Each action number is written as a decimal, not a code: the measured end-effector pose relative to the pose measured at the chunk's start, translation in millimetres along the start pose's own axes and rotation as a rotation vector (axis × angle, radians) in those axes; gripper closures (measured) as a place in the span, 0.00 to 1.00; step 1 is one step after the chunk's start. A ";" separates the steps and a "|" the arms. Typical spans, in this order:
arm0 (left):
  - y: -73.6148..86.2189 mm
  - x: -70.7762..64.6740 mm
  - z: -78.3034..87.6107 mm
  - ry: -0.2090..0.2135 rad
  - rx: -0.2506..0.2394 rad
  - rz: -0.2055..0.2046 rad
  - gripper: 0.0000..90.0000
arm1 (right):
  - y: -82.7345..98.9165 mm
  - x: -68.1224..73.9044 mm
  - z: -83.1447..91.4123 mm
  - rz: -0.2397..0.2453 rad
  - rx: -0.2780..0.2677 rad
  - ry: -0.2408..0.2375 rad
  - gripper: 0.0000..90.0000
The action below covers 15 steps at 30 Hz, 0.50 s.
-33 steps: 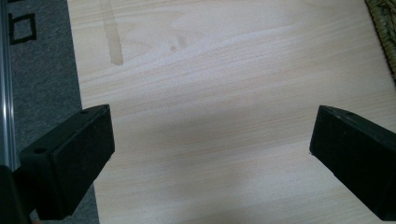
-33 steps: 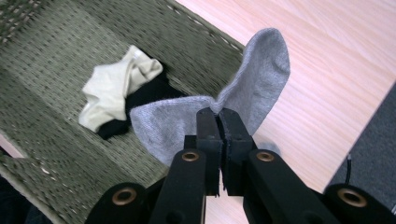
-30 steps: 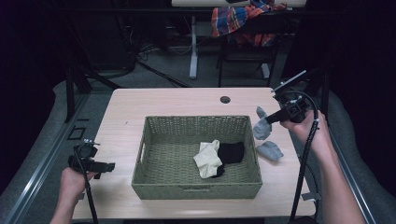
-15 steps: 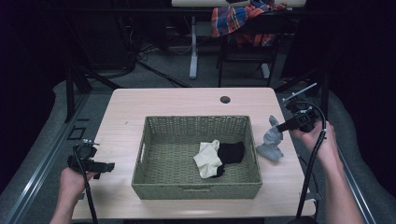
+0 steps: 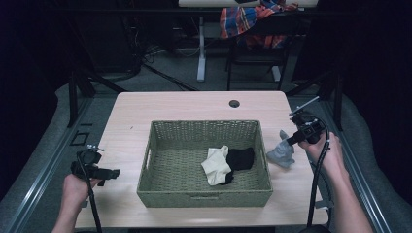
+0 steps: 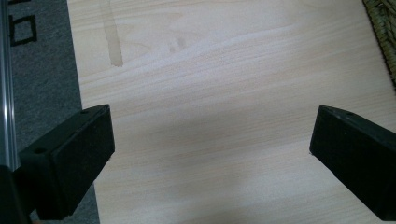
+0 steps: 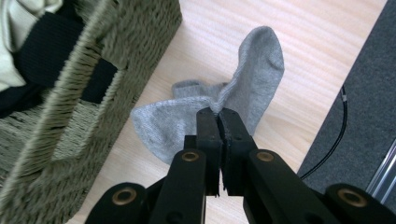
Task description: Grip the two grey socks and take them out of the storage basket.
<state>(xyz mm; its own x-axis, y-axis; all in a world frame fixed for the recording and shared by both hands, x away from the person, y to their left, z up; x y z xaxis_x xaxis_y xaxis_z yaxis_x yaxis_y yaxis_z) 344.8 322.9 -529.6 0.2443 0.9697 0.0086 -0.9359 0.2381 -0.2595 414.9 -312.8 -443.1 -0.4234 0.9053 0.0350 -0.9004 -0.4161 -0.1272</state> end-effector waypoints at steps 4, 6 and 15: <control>-0.2 -0.2 0.0 0.000 -0.001 -0.002 0.00 | -2.8 1.7 -9.4 0.012 0.015 0.002 0.99; -0.2 -0.2 0.0 0.000 -0.001 -0.001 0.00 | -3.5 2.6 -11.8 0.016 0.019 -0.006 0.99; -0.4 -0.6 0.0 0.002 0.002 -0.005 0.00 | -10.8 8.7 -34.8 0.040 0.047 0.019 0.98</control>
<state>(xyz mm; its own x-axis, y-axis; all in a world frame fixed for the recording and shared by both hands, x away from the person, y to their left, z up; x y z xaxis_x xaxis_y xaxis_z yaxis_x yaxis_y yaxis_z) 345.1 322.3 -529.6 0.2493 0.9684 0.0081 -0.9353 0.2429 -0.2574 424.5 -297.5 -475.9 -0.4579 0.8889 0.0118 -0.8865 -0.4555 -0.0818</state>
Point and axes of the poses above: each handheld gripper's, and its own axes: z roughly backward along the jaws, y roughly out of its underside, x roughly to its left, the point moved 1 cm from there along -z, roughly forward along the jaws, and after that the axes turned 11 degrees about x, right-handed, at the moved point
